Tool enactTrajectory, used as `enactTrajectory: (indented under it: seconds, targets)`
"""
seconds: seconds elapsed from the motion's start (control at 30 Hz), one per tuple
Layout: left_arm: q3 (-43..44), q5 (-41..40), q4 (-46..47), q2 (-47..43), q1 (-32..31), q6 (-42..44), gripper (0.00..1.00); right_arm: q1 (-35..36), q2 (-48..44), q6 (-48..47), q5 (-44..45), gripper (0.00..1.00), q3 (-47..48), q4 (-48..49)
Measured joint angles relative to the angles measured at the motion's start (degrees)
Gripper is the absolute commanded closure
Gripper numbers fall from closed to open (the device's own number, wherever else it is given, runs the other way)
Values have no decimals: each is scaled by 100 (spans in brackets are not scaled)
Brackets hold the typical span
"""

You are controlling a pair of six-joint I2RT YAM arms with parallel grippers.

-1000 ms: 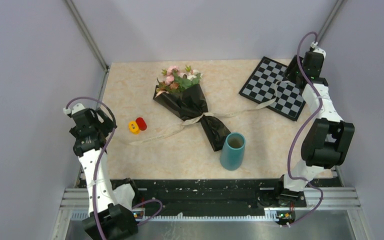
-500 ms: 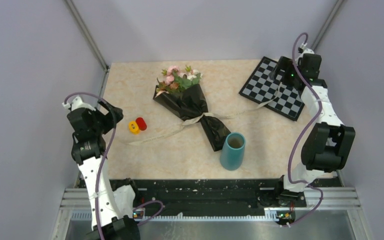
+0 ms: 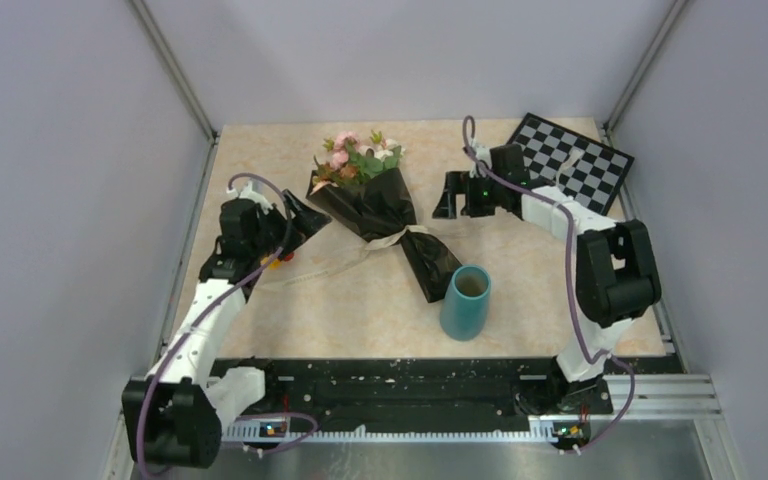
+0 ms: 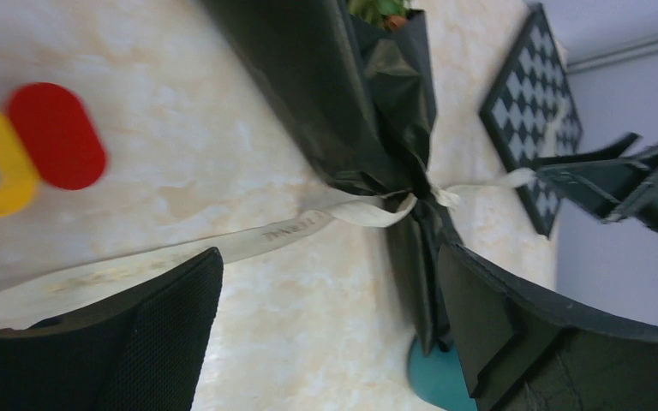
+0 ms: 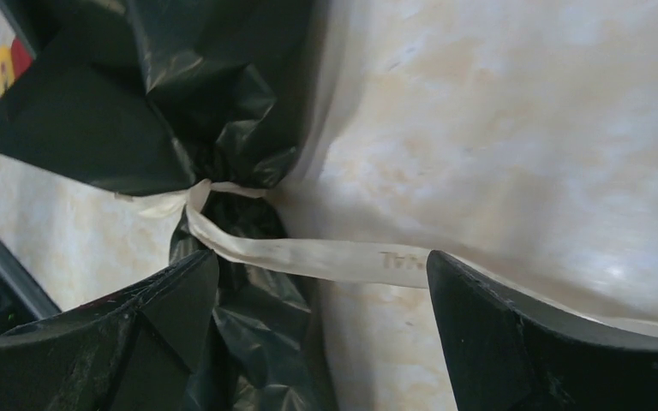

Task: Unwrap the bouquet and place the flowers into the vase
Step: Untie the ribbon from the wrapping paper.

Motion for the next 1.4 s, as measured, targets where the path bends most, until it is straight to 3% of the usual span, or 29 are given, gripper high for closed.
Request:
enactTrajectory:
  seconds: [0.2,0.43,0.63,0.83,1.17,1.33,1.4]
  targets:
    - [-127,293,1034,1019,-437,-529,1,551,358,13,-431,18,-221,140]
    - [-109,501,1832,2079,-699,-787,1,680,763,0,-693,30,-221,227]
    - [125,608,2138,2876,-741,-774,1,835,879,0,-828,38,-221,293]
    - [647,568,2170,3427,-739,-601,1,1189,911,15,-946,39,-223,411]
    - [1056,-125,1434,3084,-697,225,1,1344,743,42,-479,19,-326,424]
    - [1056,-428,734,2310,-656,614,1,1344,476,26,-334,18,-391,494]
    - [1056,-507,492,1982,-623,741,1,1344,472,35,-339,23,-391,590]
